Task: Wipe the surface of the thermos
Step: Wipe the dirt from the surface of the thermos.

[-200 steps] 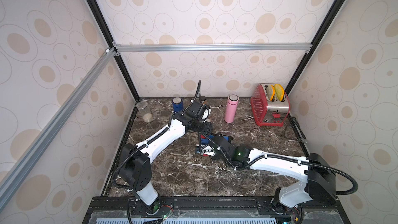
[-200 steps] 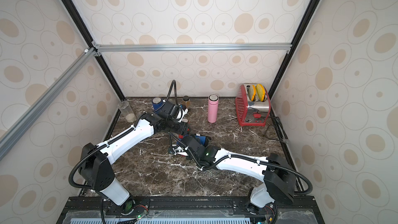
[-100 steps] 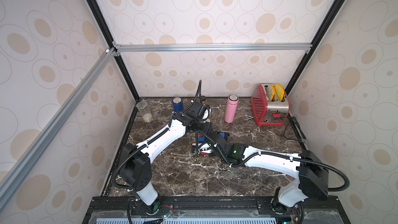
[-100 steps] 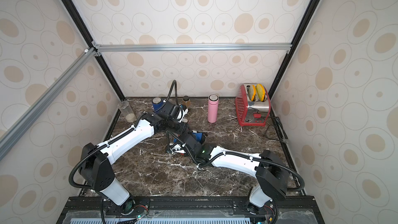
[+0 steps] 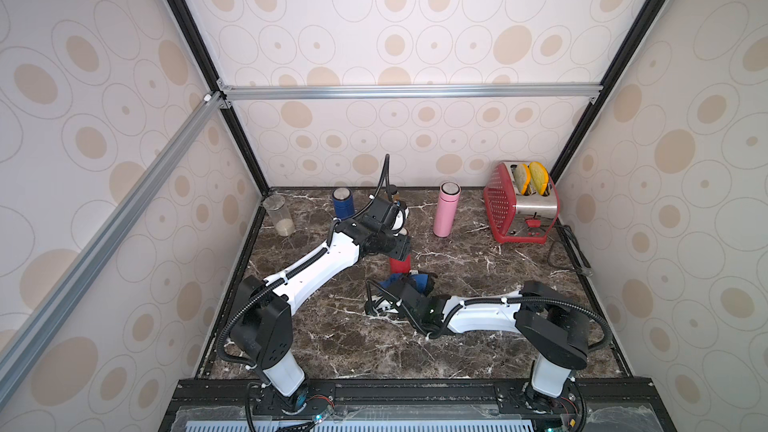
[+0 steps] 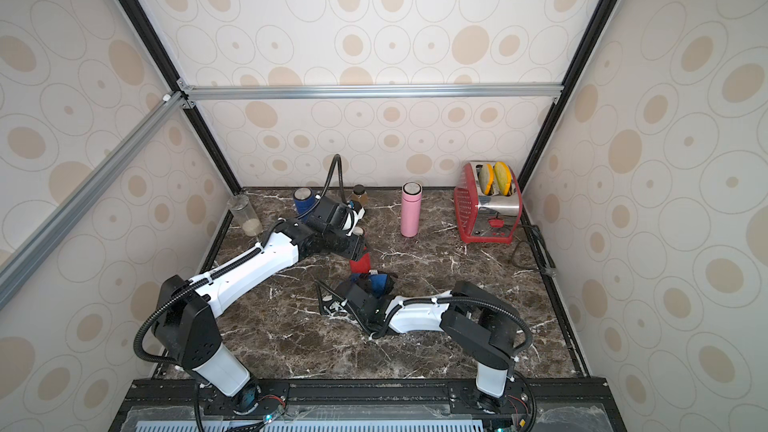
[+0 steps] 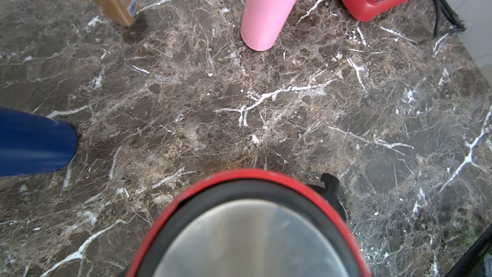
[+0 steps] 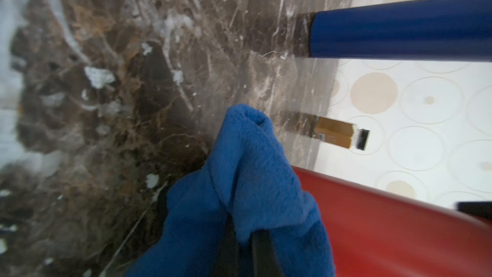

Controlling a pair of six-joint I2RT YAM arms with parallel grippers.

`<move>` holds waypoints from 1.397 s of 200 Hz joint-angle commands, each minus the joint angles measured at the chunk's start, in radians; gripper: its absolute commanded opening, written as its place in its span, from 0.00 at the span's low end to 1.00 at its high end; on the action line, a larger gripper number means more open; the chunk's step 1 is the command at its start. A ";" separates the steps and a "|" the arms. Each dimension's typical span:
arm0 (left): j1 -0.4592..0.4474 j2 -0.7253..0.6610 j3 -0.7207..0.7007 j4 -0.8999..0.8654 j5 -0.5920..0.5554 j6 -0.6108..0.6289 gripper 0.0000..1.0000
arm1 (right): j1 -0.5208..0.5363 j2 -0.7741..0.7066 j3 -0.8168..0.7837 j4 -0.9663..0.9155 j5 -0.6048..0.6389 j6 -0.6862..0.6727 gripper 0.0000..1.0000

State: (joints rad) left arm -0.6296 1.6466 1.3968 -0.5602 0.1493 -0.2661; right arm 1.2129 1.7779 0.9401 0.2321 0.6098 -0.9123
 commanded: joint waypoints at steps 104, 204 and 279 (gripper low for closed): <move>-0.041 0.021 0.157 -0.361 -0.016 0.064 0.00 | 0.044 -0.016 -0.050 0.518 0.179 -0.550 0.00; -0.042 0.055 0.173 -0.416 -0.039 0.080 0.00 | 0.078 0.200 -0.031 0.567 0.226 -0.452 0.00; -0.047 0.082 0.191 -0.444 -0.055 0.088 0.00 | 0.026 0.014 0.050 0.598 0.198 -0.733 0.00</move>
State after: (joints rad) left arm -0.6605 1.7134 1.5661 -0.8562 0.1047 -0.2024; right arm 1.2846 1.8633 0.9478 0.7849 0.7803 -1.5383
